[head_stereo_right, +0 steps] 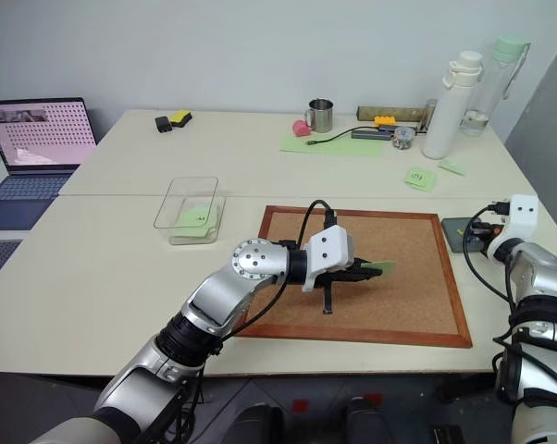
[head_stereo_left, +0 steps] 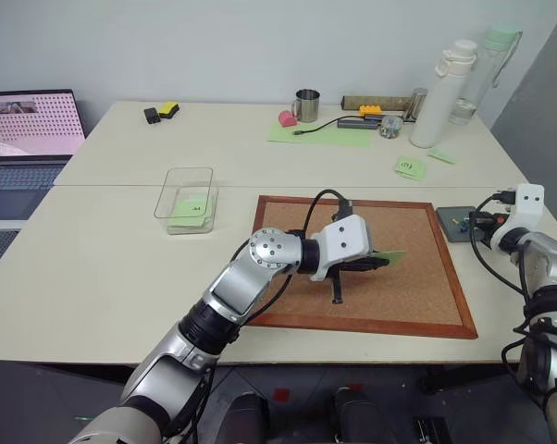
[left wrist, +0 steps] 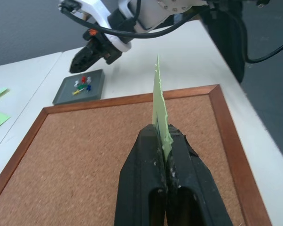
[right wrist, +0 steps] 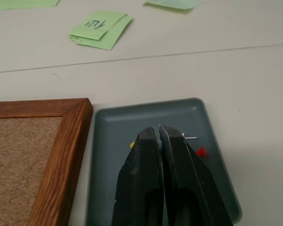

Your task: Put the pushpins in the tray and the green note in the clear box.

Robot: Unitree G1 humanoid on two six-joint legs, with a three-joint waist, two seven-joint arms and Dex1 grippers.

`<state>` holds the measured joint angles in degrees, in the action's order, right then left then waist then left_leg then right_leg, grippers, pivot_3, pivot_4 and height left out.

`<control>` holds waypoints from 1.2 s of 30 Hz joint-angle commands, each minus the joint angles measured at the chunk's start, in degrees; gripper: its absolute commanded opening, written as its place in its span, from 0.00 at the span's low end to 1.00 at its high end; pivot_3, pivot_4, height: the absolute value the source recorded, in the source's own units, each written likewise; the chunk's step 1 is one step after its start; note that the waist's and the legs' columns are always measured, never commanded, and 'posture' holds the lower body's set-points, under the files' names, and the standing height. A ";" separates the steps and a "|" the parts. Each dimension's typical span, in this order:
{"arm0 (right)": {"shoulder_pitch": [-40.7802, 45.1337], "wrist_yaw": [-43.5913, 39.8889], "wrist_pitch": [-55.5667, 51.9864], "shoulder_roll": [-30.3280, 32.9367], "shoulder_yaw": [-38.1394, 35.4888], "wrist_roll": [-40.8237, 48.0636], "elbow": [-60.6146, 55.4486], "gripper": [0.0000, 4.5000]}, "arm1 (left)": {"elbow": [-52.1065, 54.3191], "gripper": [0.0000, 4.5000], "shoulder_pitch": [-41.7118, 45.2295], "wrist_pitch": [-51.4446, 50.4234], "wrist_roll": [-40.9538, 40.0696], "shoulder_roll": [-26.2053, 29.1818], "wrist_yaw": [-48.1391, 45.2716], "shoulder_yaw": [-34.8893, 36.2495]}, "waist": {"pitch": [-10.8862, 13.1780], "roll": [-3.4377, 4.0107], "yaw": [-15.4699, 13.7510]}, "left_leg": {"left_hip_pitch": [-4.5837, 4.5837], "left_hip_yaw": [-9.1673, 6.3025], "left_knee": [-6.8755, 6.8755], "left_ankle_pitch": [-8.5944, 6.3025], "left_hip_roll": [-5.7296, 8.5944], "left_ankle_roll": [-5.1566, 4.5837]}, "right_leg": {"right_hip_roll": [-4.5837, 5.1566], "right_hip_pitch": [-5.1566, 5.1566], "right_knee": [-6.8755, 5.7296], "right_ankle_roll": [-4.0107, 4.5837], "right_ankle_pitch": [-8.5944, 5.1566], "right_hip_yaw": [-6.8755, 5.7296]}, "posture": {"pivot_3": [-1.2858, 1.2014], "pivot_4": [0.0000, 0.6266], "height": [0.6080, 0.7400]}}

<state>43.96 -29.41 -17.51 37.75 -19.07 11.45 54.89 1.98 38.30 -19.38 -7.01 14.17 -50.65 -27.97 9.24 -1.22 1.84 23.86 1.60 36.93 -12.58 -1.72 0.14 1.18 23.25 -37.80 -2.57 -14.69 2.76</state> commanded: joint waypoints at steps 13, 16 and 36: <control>5.03 -3.46 7.35 2.81 1.80 -1.48 4.91 0.55 | 2.68 0.00 -0.04 -4.27 -2.20 -1.64 3.54 5.66 | 0.00 0.01 -0.03 | 0.01 0.00 0.00 0.00 0.00 0.00 | 0.01 0.00 -0.01 -0.01 0.00 0.00 | 0.52 0.24 1.00; 0.95 -8.48 7.35 2.43 3.45 -0.54 -4.65 0.55 | 3.25 0.00 0.39 -7.51 -3.97 -1.18 5.51 10.51 | 0.00 0.01 0.04 | 0.00 -0.01 0.01 0.00 0.00 0.00 | 0.01 0.00 -0.02 -0.01 0.00 0.00 | 0.52 0.24 1.00; -23.45 1.93 -32.88 -9.33 11.68 36.99 -93.71 0.55 | -24.14 0.00 6.38 -1.24 6.44 11.85 38.70 35.80 | 0.09 -0.17 -1.69 | 0.09 -0.76 0.11 0.00 0.04 0.02 | 0.11 -0.05 -0.17 -0.04 0.02 -0.39 | 0.52 0.24 1.00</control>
<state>20.68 -29.13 -50.15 28.57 -6.75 46.73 -36.12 -20.74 42.47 -23.65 -2.85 25.02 -15.26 7.21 9.33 -1.39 0.15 23.95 0.84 37.04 -12.57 -1.68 0.16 1.28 23.21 -37.97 -2.61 -14.67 2.37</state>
